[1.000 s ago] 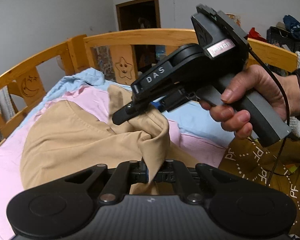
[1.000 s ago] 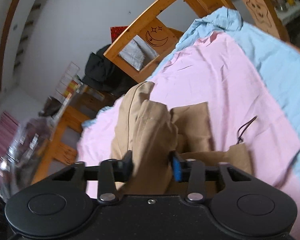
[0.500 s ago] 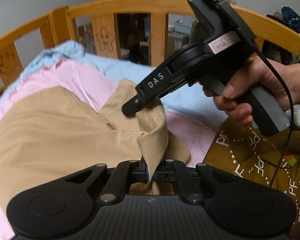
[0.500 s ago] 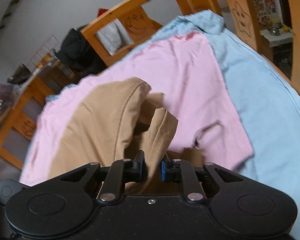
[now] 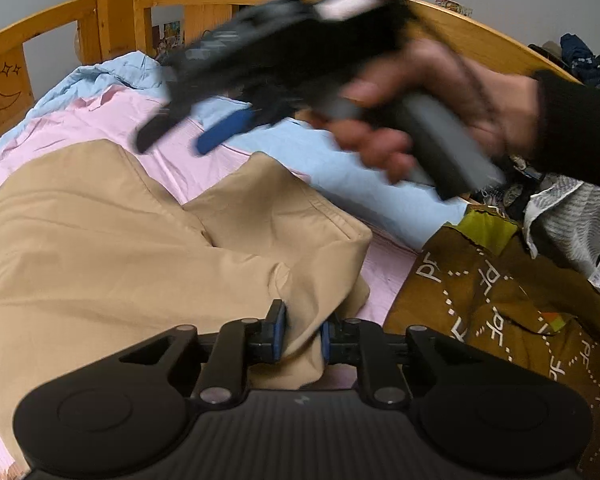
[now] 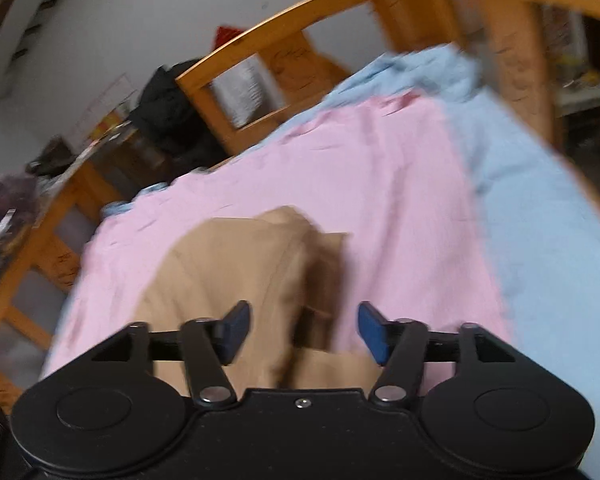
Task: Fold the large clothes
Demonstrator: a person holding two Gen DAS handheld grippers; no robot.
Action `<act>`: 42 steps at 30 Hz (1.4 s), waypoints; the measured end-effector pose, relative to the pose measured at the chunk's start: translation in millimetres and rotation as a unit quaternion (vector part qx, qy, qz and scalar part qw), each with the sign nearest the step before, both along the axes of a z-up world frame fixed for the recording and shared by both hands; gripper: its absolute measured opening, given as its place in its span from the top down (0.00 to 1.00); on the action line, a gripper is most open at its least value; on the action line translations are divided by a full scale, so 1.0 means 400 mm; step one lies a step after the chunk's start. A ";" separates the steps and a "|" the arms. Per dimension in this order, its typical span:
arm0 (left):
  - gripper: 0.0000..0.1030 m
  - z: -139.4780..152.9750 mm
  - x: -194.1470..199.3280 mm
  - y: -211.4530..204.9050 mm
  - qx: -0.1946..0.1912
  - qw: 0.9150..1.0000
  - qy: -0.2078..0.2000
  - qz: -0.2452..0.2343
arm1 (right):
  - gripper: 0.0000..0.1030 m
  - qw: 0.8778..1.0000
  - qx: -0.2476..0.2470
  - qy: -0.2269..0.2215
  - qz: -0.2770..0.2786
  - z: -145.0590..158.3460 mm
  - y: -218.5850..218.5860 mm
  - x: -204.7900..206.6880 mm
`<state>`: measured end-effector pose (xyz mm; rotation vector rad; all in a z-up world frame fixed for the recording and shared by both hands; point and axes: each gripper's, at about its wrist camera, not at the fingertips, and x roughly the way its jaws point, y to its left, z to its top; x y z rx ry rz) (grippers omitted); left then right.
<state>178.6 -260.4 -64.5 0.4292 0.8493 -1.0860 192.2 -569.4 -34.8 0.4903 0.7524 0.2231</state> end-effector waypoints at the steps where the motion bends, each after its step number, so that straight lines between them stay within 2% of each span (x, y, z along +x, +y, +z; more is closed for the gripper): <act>1: 0.83 0.000 -0.003 0.002 0.000 1.000 -0.001 -0.001 | 0.35 1.000 0.021 0.009 0.009 -0.009 0.004 0.035; 3: 0.83 0.002 -0.008 0.007 0.003 1.000 -0.006 -0.005 | 0.35 0.998 0.044 0.031 0.013 -0.032 0.013 0.101; 5: 0.83 0.008 -0.013 0.012 0.003 1.000 -0.011 -0.010 | 0.50 0.998 0.032 0.048 0.019 -0.050 0.037 0.149; 6: 0.81 0.011 -0.014 0.016 0.003 1.000 -0.015 -0.012 | 0.67 0.999 0.013 0.045 0.027 -0.053 0.059 0.165; 7: 0.78 0.013 -0.015 0.019 0.002 1.000 -0.017 -0.013 | 0.77 0.999 -0.002 0.038 0.038 -0.049 0.082 0.172; 9: 0.73 0.018 -0.013 0.027 -0.002 1.000 -0.014 -0.014 | 0.85 0.997 -0.045 0.009 0.060 -0.035 0.129 0.169; 10: 0.70 0.022 -0.010 0.033 -0.005 1.000 -0.008 -0.013 | 0.86 0.995 -0.067 -0.012 0.076 -0.026 0.155 0.163; 14: 0.64 0.046 0.003 0.069 -0.026 0.999 0.027 -0.013 | 0.87 0.982 -0.130 -0.053 0.123 -0.016 0.216 0.143; 18: 0.46 0.092 0.016 0.135 -0.059 0.997 0.054 0.002 | 0.89 0.985 -0.138 -0.050 0.090 -0.029 0.180 0.147; 19: 0.45 0.104 0.021 0.152 -0.064 0.996 0.057 0.011 | 0.89 0.985 -0.143 -0.049 0.081 -0.033 0.167 0.152; 24: 0.45 0.147 0.055 0.252 -0.074 0.992 0.034 0.097 | 0.89 0.981 -0.168 -0.038 0.084 -0.051 0.161 0.177; 26: 0.45 0.140 0.081 0.287 -0.073 0.987 0.042 0.140 | 0.84 0.978 -0.183 -0.037 0.087 -0.046 0.170 0.176; 28: 0.45 0.126 0.103 0.317 -0.079 0.980 0.059 0.173 | 0.73 0.975 -0.202 -0.047 0.080 -0.025 0.182 0.172; 30: 0.46 0.109 0.116 0.341 -0.090 0.974 0.079 0.193 | 0.71 0.967 -0.228 -0.073 0.084 0.007 0.207 0.168; 33: 0.47 0.080 0.119 0.356 -0.104 0.969 0.091 0.205 | 0.59 0.961 -0.228 -0.105 0.114 0.053 0.251 0.181; 35: 0.47 0.068 0.119 0.362 -0.108 0.968 0.092 0.205 | 0.58 0.957 -0.224 -0.119 0.139 0.073 0.291 0.195; 38: 0.48 0.053 0.118 0.352 -0.085 0.974 0.087 0.191 | 0.57 0.948 -0.218 -0.113 0.203 0.072 0.362 0.220; 42: 0.53 0.029 0.125 0.334 -0.066 0.977 0.087 0.185 | 0.57 0.924 -0.265 -0.079 0.263 0.008 0.437 0.237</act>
